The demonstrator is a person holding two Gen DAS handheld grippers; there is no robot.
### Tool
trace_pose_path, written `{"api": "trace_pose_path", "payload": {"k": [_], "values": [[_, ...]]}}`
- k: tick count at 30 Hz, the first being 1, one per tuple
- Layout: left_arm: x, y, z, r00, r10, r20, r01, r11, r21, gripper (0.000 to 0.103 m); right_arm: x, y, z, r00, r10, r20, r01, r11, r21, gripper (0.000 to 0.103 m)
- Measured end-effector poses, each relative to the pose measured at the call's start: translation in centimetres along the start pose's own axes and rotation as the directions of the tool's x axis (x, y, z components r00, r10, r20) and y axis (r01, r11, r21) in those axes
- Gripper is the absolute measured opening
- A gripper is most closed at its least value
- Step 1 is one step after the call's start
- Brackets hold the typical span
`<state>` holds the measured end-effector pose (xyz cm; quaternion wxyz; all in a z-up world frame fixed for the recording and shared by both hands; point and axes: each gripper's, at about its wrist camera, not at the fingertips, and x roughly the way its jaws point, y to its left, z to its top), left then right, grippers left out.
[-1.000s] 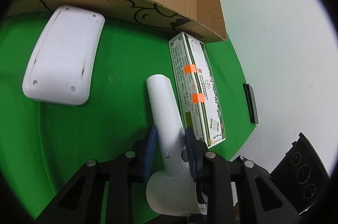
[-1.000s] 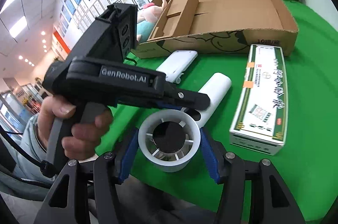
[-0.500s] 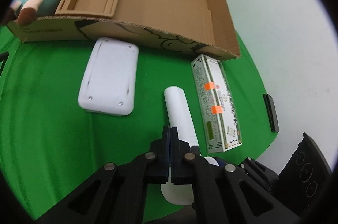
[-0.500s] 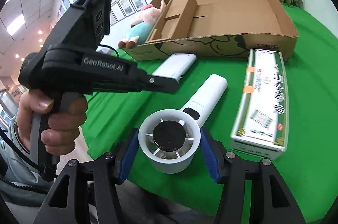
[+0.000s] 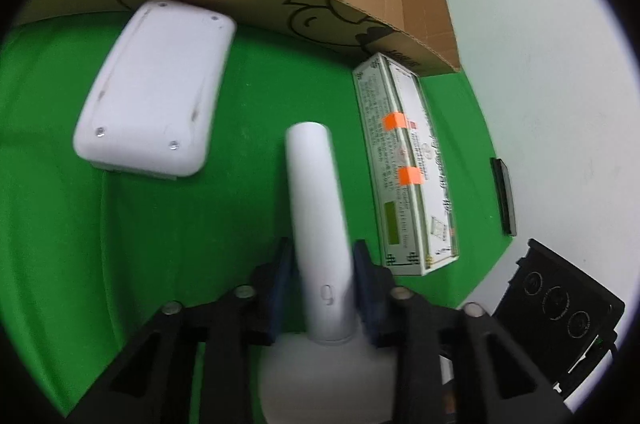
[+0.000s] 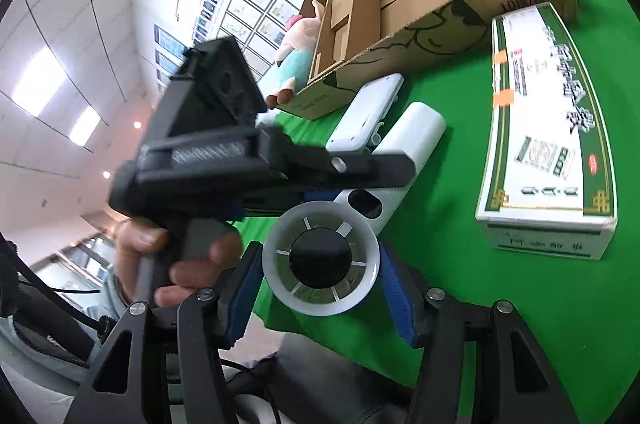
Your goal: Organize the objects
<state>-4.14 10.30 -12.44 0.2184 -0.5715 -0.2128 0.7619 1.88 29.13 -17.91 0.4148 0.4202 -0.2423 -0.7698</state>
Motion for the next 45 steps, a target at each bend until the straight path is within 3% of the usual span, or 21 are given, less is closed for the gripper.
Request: {"api": "trace_pose_path", "payload": {"k": [1,5,7,10,15,25,27,29,35,45], "values": [[0.0,-0.5,0.0,0.999,0.034,0.014,-0.034,0.999,0.008,0.026,-0.1,0.1,0.1,1.000,-0.017,0.001,0.017,1.000,-0.008,0.055],[0.8,-2.4,0.1,0.993,0.119,0.022,-0.120,0.992,0.048,0.026,-0.5,1.2,0.4,0.982,-0.187,0.009,0.187,0.980,-0.065,0.077],[1.3,-2.8,0.2,0.987,0.161,0.004,-0.161,0.986,0.048,0.026,-1.0,2.4,0.4,0.958,-0.287,0.025,0.287,0.950,-0.126,0.079],[1.8,-3.4,0.5,0.982,0.190,-0.016,-0.189,0.981,0.040,0.026,-1.3,4.6,-0.2,0.901,-0.428,0.076,0.433,0.872,-0.230,0.080],[1.9,-3.2,1.3,0.987,0.152,-0.045,-0.151,0.988,0.007,0.029,-1.1,6.8,-1.6,0.862,-0.483,0.153,0.507,0.818,-0.273,0.081],[2.9,-4.0,2.9,0.985,0.135,-0.110,-0.121,0.985,0.125,0.031,2.8,8.8,-2.9,0.785,-0.584,0.206,0.618,0.722,-0.312,0.079],[3.0,-3.9,2.8,0.986,0.126,-0.110,-0.111,0.985,0.133,0.028,3.9,8.8,-3.0,0.781,-0.594,0.193,0.623,0.725,-0.294,0.077],[3.1,-3.9,2.7,0.988,0.106,-0.112,-0.090,0.986,0.138,0.027,4.7,8.6,-2.9,0.780,-0.600,0.180,0.625,0.730,-0.276,0.065],[2.9,-3.8,2.0,0.993,0.071,-0.089,-0.060,0.991,0.121,0.027,4.9,8.8,-3.6,0.778,-0.596,0.198,0.626,0.716,-0.309,0.065],[0.9,-2.8,1.0,0.999,0.025,-0.028,-0.023,0.998,0.051,0.027,4.7,9.5,-4.6,0.802,-0.565,0.196,0.595,0.719,-0.361,0.065]]}}
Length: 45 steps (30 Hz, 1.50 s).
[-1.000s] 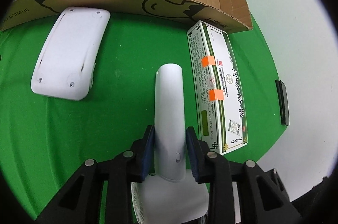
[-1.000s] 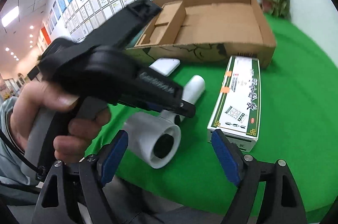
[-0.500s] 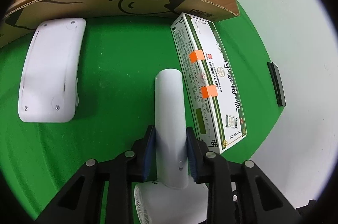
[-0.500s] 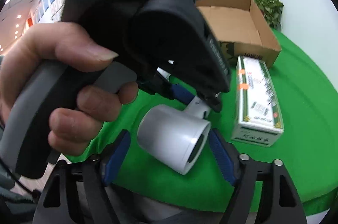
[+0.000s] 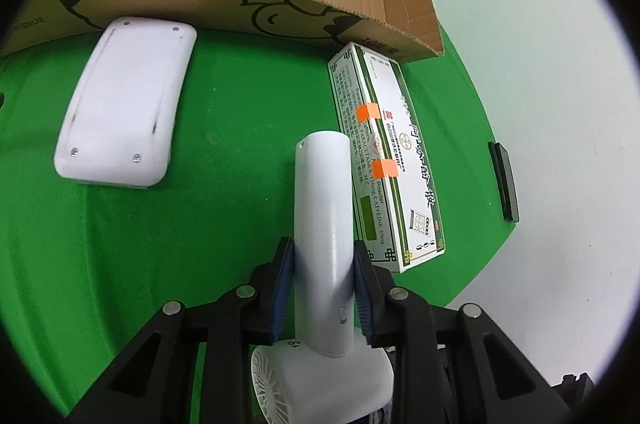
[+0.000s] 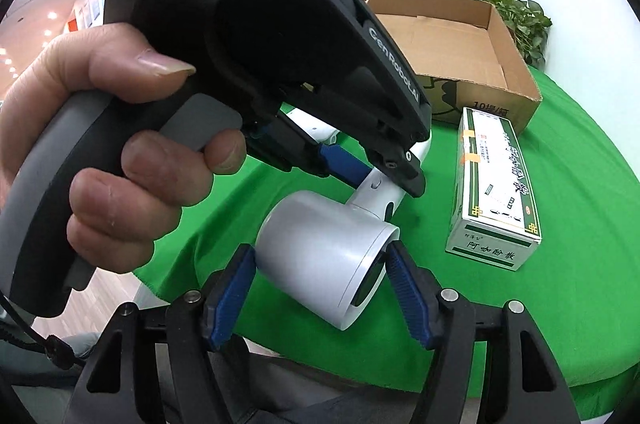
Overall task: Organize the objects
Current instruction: 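Lift the hair dryer with both tools and carry it over the tray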
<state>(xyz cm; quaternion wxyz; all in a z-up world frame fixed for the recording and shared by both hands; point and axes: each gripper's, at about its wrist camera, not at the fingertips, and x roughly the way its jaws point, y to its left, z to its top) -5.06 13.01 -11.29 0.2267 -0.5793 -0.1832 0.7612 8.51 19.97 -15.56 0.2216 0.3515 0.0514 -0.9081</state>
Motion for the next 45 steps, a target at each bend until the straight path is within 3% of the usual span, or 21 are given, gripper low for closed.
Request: {"api": "trace_pose_path", "payload": {"k": [12,25,36,45], "values": [[-5.3,-0.3,1.3,0.989,0.017,0.144,-0.016,1.000,-0.008,0.027,-1.1,-0.1,3.3,0.989,0.044,0.140,-0.036,0.997,-0.062,0.064],[-8.4,-2.7,9.1,0.971,0.042,0.233,-0.049,0.998,0.025,0.027,-0.1,-2.3,10.5,0.970,0.078,0.232,-0.056,0.993,-0.101,0.064],[-9.5,-1.6,18.4,0.945,0.134,0.298,-0.140,0.990,-0.002,0.028,4.5,-5.7,20.0,0.965,0.172,0.197,-0.146,0.979,-0.140,0.064],[-5.1,2.5,23.9,0.953,0.221,0.207,-0.209,0.975,-0.077,0.028,12.6,-8.8,24.0,0.961,0.271,0.056,-0.266,0.960,-0.086,0.064]]}}
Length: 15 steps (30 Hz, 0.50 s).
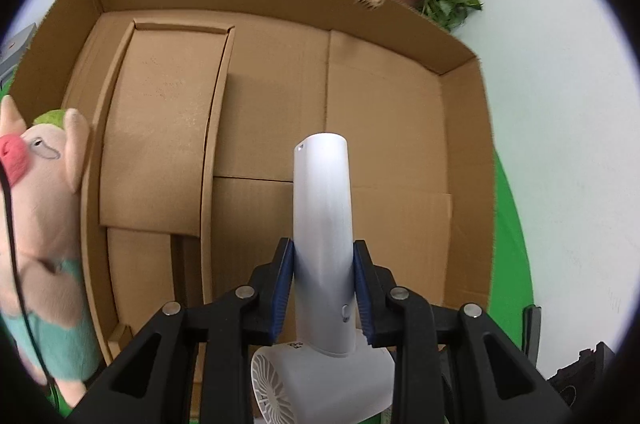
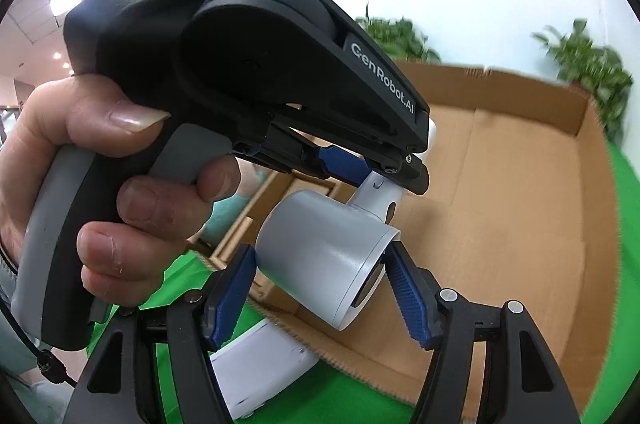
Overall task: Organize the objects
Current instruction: 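Lift the hair dryer with both tools and carry it over the tray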
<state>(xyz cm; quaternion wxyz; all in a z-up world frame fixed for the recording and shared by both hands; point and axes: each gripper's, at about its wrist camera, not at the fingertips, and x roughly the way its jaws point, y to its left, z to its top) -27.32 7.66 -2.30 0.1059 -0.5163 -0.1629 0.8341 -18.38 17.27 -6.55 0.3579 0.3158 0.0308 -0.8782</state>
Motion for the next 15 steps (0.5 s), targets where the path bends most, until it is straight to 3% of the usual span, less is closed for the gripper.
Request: {"api": "trace_pose_path", "payload": {"k": [6,15], "values": [[2.8,1.2,0.1,0.996,0.058,-0.065,-0.058,0.998,-0.006,0.028,3.3,-1.9,-0.5,0.995,0.059,-0.082,-0.056,0.997,0.045,0.064],[2.5,1.0,-0.5,0.987,0.132,-0.088,-0.129,0.991,0.043,0.028,5.4,-2.9,-1.3,0.978,0.129,-0.164,-0.105,0.984,0.146,0.066]]}}
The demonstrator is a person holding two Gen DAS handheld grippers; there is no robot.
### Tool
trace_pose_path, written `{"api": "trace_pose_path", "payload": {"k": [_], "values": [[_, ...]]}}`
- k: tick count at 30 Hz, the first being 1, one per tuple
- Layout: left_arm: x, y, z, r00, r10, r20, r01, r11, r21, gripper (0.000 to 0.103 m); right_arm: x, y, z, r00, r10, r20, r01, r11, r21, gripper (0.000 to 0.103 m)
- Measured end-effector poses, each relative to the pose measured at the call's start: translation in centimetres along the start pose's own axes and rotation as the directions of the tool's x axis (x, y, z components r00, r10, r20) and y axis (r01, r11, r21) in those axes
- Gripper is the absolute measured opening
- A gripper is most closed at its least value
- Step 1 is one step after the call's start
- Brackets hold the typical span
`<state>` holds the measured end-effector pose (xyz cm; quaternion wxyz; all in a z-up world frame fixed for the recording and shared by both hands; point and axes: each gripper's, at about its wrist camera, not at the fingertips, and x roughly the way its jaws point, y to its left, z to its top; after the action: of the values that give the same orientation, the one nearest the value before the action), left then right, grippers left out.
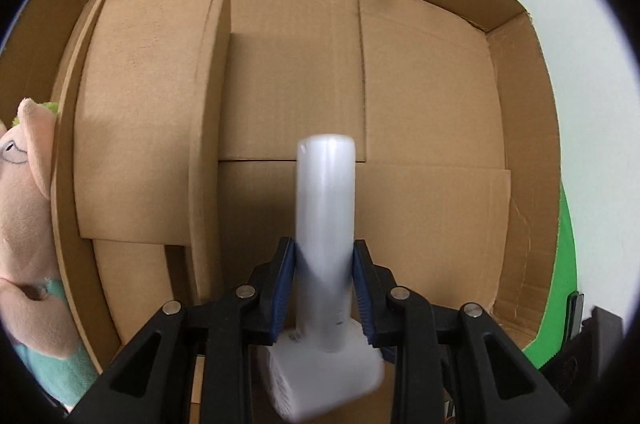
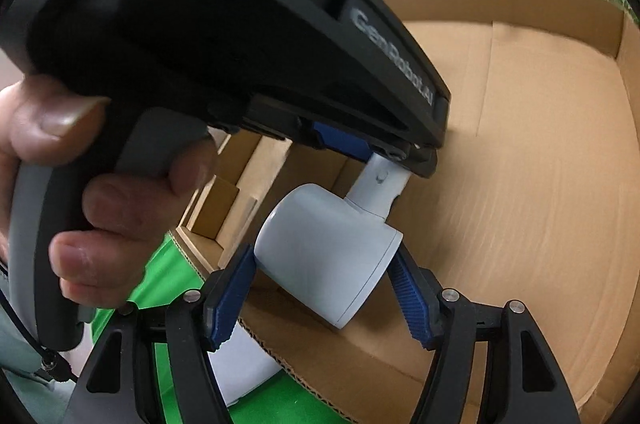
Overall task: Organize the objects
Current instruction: 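Lift the hair dryer with both tools and carry it over the tray, then lower the hair dryer into the tray beside the long box and open both tools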
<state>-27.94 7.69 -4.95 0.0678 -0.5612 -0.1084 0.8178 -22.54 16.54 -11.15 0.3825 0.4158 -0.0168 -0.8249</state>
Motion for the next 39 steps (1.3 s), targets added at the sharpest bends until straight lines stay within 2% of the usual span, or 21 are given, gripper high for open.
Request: {"api": "trace_pose_path", "payload": {"k": [2,4,6,8,10,13,14,18,19,25,30,33,35,37,39], "values": [[-0.3,0.7,0.0,1.000,-0.011,-0.001,0.011,1.000,-0.021,0.028,-0.1,-0.6,-0.2,0.999,0.043,0.001,-0.043,0.998,0.047,0.066],[-0.9,1.3,-0.2,1.000,0.005,0.015,-0.005,1.000,-0.028,0.028,-0.3,-0.9,-0.4,0.998,0.058,0.015,-0.059,0.996,0.067,0.066],[-1.5,1.7,-0.6,1.000,-0.013,0.021,0.013,1.000,-0.022,0.028,-0.5,-0.9,-0.3,0.998,0.066,0.025,-0.068,0.995,0.070,0.065],[-2.4,1.8,-1.1,0.999,-0.024,0.032,0.024,1.000,-0.006,0.028,-0.2,-0.6,-0.1,0.998,0.060,0.016,-0.061,0.996,0.065,0.053],[-3.7,2.1,-1.9,0.998,-0.035,0.060,0.034,0.999,0.017,0.028,0.6,-0.5,0.0,0.999,0.051,-0.013,-0.050,0.996,0.078,0.047],[-5.6,3.0,-2.9,0.993,-0.053,0.103,0.049,0.998,0.042,0.028,1.5,-0.2,0.1,0.996,0.088,-0.026,-0.085,0.992,0.097,0.046],[-5.6,2.6,-2.4,0.992,-0.050,0.114,0.045,0.998,0.048,0.028,1.7,-0.2,0.3,0.996,0.087,-0.029,-0.085,0.992,0.090,0.046],[-7.2,4.1,-3.8,0.987,-0.053,0.151,0.043,0.996,0.074,0.028,3.7,-1.1,2.8,0.995,0.090,-0.044,-0.088,0.995,0.056,0.046],[-7.5,4.3,-4.1,0.985,-0.052,0.164,0.040,0.996,0.079,0.028,3.4,-0.9,1.4,0.995,0.092,-0.047,-0.089,0.994,0.056,0.046],[-8.4,5.6,-5.3,0.970,-0.027,0.240,0.002,0.995,0.105,0.028,3.8,-1.0,1.7,0.994,0.089,-0.065,-0.085,0.994,0.062,0.047],[-8.4,7.3,-6.8,0.962,0.018,0.273,-0.045,0.995,0.090,0.028,2.8,-1.1,0.7,0.997,0.061,-0.050,-0.056,0.993,0.104,0.048],[-7.5,8.1,-7.9,0.967,0.031,0.254,-0.056,0.994,0.092,0.028,1.4,-1.4,-0.2,0.999,0.027,-0.047,-0.022,0.995,0.102,0.052],[-6.5,8.2,-8.1,0.973,0.013,0.232,-0.036,0.995,0.092,0.028,0.9,-1.1,-0.4,0.999,-0.014,-0.039,0.018,0.994,0.104,0.060],[-5.6,8.4,-8.7,0.980,0.008,0.200,-0.027,0.995,0.091,0.028,-0.1,-0.5,-1.0,0.996,-0.088,-0.027,0.090,0.991,0.097,0.070],[-5.0,8.5,-9.4,0.981,0.009,0.192,-0.026,0.996,0.085,0.025,-1.0,0.2,-1.7,0.988,-0.154,-0.016,0.155,0.984,0.091,0.075]]}}
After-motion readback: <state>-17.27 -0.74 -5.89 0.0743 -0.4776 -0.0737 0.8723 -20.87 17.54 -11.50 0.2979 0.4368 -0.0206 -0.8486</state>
